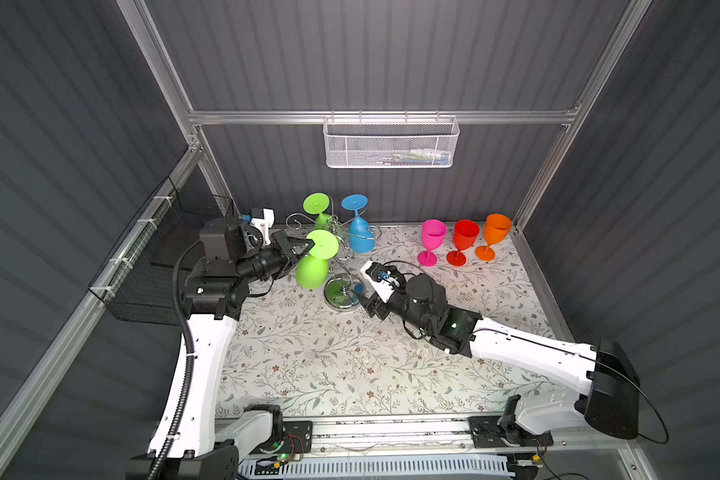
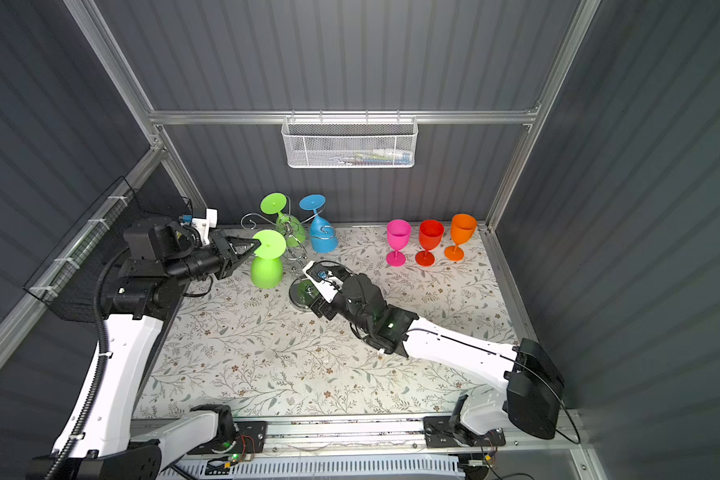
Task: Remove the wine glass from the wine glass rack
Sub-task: 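Lift the green glass off the rack with left gripper while right gripper withdraws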
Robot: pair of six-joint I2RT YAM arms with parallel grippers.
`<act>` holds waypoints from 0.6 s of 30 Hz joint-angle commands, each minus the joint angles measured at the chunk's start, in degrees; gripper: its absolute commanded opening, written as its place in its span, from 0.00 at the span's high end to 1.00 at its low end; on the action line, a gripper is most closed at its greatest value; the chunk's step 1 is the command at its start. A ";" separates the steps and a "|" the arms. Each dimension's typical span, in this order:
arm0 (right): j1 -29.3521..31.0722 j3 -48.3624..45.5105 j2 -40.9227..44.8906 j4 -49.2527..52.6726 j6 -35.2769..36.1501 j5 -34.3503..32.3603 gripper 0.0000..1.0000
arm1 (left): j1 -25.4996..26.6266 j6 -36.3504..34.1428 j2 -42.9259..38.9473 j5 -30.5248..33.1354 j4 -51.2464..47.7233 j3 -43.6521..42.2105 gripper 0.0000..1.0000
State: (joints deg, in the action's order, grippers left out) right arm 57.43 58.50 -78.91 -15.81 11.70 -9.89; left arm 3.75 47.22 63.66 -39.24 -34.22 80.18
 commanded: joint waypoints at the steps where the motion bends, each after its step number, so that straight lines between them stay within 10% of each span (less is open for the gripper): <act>1: 0.32 -0.82 2.16 0.96 -1.82 -0.45 0.22 | -0.23 -0.29 -2.11 -1.99 -0.96 -1.94 1.00; 18: -6.16 -7.70 16.46 17.17 -19.91 -1.21 0.22 | 0.73 -7.38 -14.17 -11.95 0.69 -15.64 1.00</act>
State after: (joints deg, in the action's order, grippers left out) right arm 53.80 51.81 -65.19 -4.14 -0.86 -11.38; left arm 3.90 42.96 51.44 -48.62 -34.72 66.52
